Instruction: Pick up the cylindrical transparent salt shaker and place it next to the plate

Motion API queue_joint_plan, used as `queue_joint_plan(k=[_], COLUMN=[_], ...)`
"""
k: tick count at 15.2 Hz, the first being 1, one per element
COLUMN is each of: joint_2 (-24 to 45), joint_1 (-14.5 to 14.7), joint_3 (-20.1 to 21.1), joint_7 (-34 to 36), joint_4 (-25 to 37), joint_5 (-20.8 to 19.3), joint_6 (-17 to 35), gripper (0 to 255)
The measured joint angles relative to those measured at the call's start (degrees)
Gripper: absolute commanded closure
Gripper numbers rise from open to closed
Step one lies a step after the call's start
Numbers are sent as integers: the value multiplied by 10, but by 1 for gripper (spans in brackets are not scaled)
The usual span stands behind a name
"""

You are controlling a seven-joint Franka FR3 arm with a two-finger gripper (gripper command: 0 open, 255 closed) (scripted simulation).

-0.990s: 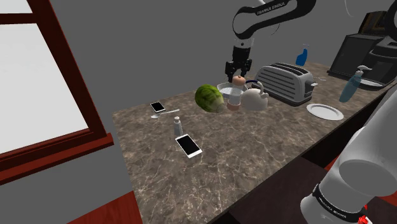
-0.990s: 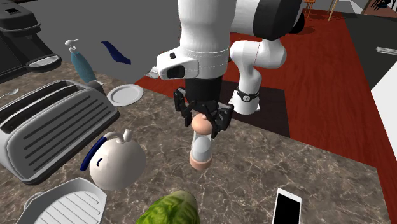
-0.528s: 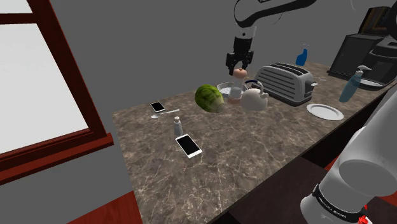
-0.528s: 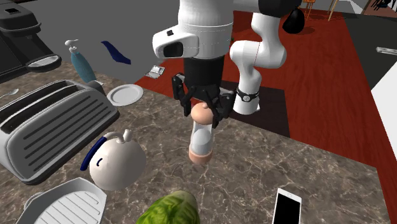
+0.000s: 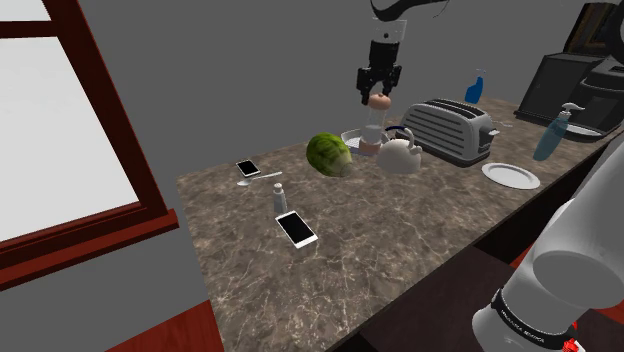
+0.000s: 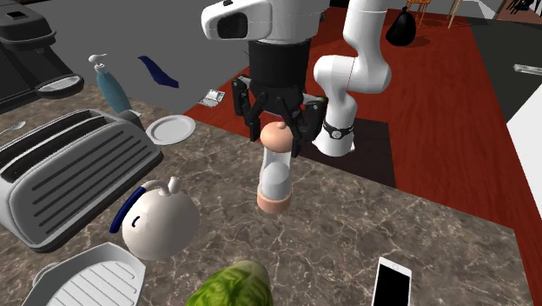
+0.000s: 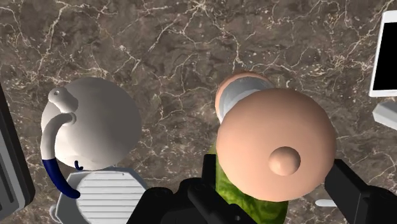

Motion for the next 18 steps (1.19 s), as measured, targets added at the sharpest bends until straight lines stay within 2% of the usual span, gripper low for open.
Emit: queue_joint_plan(k=[11, 18], joint_2=[18, -6], joint_1=[-3, -44], joint_3=[-4, -52], joint_7=[-7, -95], joint_4=[102, 78], joint_5=[3, 0], joint_6=[-85, -85], gripper=[255, 255])
